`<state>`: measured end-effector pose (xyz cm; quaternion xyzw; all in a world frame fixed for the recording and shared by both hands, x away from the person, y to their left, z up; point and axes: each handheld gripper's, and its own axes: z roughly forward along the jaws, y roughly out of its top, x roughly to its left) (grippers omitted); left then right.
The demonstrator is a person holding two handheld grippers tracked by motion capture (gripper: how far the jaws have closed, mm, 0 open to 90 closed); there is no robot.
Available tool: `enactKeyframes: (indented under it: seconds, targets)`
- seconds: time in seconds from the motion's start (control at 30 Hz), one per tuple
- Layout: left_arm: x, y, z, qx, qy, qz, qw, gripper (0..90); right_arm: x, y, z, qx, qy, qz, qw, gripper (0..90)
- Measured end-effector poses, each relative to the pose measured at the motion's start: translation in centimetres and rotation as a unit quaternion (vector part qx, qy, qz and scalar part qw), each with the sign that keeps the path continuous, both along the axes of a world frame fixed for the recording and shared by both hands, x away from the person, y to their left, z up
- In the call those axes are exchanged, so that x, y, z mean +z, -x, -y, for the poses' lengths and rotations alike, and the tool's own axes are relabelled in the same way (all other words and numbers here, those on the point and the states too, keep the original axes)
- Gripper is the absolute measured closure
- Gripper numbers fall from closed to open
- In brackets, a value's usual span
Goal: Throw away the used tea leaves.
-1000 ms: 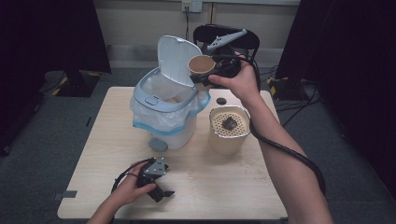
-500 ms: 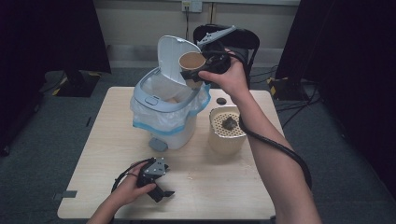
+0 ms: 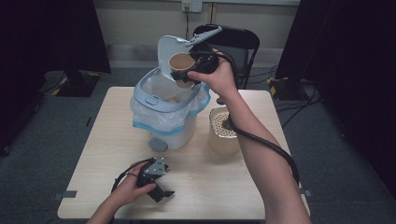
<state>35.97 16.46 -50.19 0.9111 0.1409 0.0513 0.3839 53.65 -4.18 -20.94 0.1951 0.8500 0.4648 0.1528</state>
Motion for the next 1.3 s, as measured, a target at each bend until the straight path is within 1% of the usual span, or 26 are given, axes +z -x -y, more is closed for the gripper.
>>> enactKeyframes:
  seconds: [0.23,0.33,0.53,0.57,0.63,0.67,0.7,0.73,0.8,0.83,0.93,1.1,1.17,1.23,1.27,1.3]
  targets:
    - [0.0,0.0,0.0,0.000,0.000,0.000,1.0000,0.0,-0.7,-0.5,-0.8,0.000,-0.003,-0.009,1.0000,24.0]
    - [0.0,0.0,0.0,0.000,0.000,0.000,1.0000,0.0,-1.1,-0.6,-1.1,0.001,0.000,-0.008,1.0000,24.0]
    - [0.0,0.0,0.0,0.000,0.000,0.000,1.0000,0.0,-1.8,-0.7,-1.8,0.015,-0.011,-0.017,0.9997,23.3]
    - [0.0,0.0,0.0,0.000,0.000,0.000,1.0000,0.0,-1.9,-0.7,-1.9,0.017,-0.015,-0.018,0.9996,22.5]
    - [0.0,0.0,0.0,0.000,0.000,0.000,1.0000,0.0,-2.1,-0.7,-2.1,0.018,-0.011,-0.015,0.9997,13.9]
    - [0.0,0.0,0.0,0.000,0.000,0.000,1.0000,0.0,-2.1,-0.8,-2.2,0.019,-0.010,-0.020,0.9996,14.4]
    - [0.0,0.0,0.0,0.000,0.000,0.000,1.0000,0.0,-2.2,-0.8,-2.2,0.028,-0.011,-0.028,0.9992,13.9]
    - [0.0,0.0,0.0,0.000,0.000,0.000,1.0000,0.0,-2.3,-0.7,-2.2,0.030,-0.009,-0.031,0.9990,14.0]
    - [0.0,0.0,0.0,0.000,0.000,0.000,1.0000,0.0,-2.3,-0.6,-2.1,0.039,-0.007,-0.033,0.9987,14.1]
    - [0.0,0.0,0.0,0.000,0.000,0.000,1.0000,0.0,-2.3,-0.6,-2.1,0.039,-0.007,-0.033,0.9987,14.1]
    - [0.0,0.0,0.0,0.000,0.000,0.000,1.0000,0.0,-2.4,-0.1,-1.6,0.047,-0.001,-0.037,0.9982,14.4]
    - [0.0,0.0,0.0,0.001,-0.004,0.000,1.0000,0.0,-2.5,0.5,-0.8,0.050,-0.001,-0.038,0.9980,14.4]
    - [0.1,0.0,0.0,0.000,-0.006,-0.001,1.0000,0.0,-2.6,0.8,-0.2,0.051,0.007,-0.040,0.9979,14.5]
    - [0.1,0.0,0.0,0.000,-0.006,-0.001,1.0000,0.0,-2.7,0.9,0.0,0.051,0.006,-0.040,0.9979,14.6]
    - [0.0,0.0,0.0,0.001,-0.004,0.000,1.0000,0.0,-2.7,1.1,0.5,0.052,0.002,-0.043,0.9977,14.5]
    - [0.0,0.0,0.0,0.001,-0.004,0.000,1.0000,0.0,-2.7,1.1,0.5,0.052,0.002,-0.043,0.9977,14.5]
